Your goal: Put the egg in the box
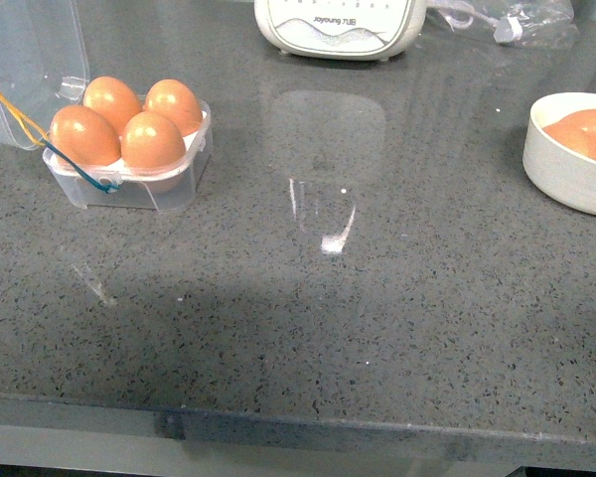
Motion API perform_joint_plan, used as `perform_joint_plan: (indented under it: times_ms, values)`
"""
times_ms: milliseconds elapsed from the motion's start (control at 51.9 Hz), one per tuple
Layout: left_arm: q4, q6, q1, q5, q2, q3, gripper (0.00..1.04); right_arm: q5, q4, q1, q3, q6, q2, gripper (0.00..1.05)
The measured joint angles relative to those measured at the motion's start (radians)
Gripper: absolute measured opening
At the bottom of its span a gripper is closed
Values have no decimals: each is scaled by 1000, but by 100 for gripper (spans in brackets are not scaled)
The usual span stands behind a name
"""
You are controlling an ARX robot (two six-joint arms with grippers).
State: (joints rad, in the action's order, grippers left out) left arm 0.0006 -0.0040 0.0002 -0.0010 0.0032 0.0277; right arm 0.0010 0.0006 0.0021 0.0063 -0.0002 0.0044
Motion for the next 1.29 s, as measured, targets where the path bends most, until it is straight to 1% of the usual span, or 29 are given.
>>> perform_joint_plan:
  times_ms: [58, 116, 135, 154, 347, 386, 424, 501, 868, 925, 964, 1041, 1060, 1099, 1118, 1195, 1292]
  values:
    - [0, 0, 0, 0, 0, 0, 98, 0, 0, 0, 0, 0, 0, 31]
    - [0, 0, 0, 0, 0, 0, 98, 1, 0, 0, 0, 0, 0, 42]
    - [0, 0, 0, 0, 0, 0, 98, 0, 0, 0, 0, 0, 0, 47]
    - [0, 0, 0, 0, 0, 0, 98, 0, 0, 0, 0, 0, 0, 49]
    - [0, 0, 0, 0, 0, 0, 98, 0, 0, 0, 0, 0, 0, 92]
    - [0, 0, 0, 0, 0, 0, 98, 0, 0, 0, 0, 0, 0, 98]
    - [0, 0, 0, 0, 0, 0, 98, 0, 0, 0, 0, 1, 0, 99]
    - [0, 0, 0, 0, 0, 0, 98, 0, 0, 0, 0, 0, 0, 97]
    - [-1, -3, 0, 2, 1, 0, 98, 0, 0, 0, 0, 0, 0, 97]
    - [-45, -57, 23, 40, 39, 14, 98, 0, 0, 0, 0, 0, 0, 97]
    - [-33, -97, 48, 68, 89, 20, 98, 0, 0, 0, 0, 0, 0, 97]
    - [93, -175, 132, 108, 275, 39, 98, -2, 0, 0, 0, 0, 0, 97]
    - [157, -194, 161, 124, 348, 50, 98, 0, 0, 0, 0, 0, 0, 97]
    - [247, -201, 192, 152, 449, 73, 98, -1, 0, 0, 0, 0, 0, 97]
    - [320, -198, 213, 159, 526, 92, 98, -1, 0, 0, 0, 0, 0, 97]
    - [555, -172, 254, 178, 787, 161, 98, -1, 0, 0, 0, 0, 0, 97]
    - [739, -114, 264, 153, 1003, 222, 98, -1, 0, 0, 0, 0, 0, 97]
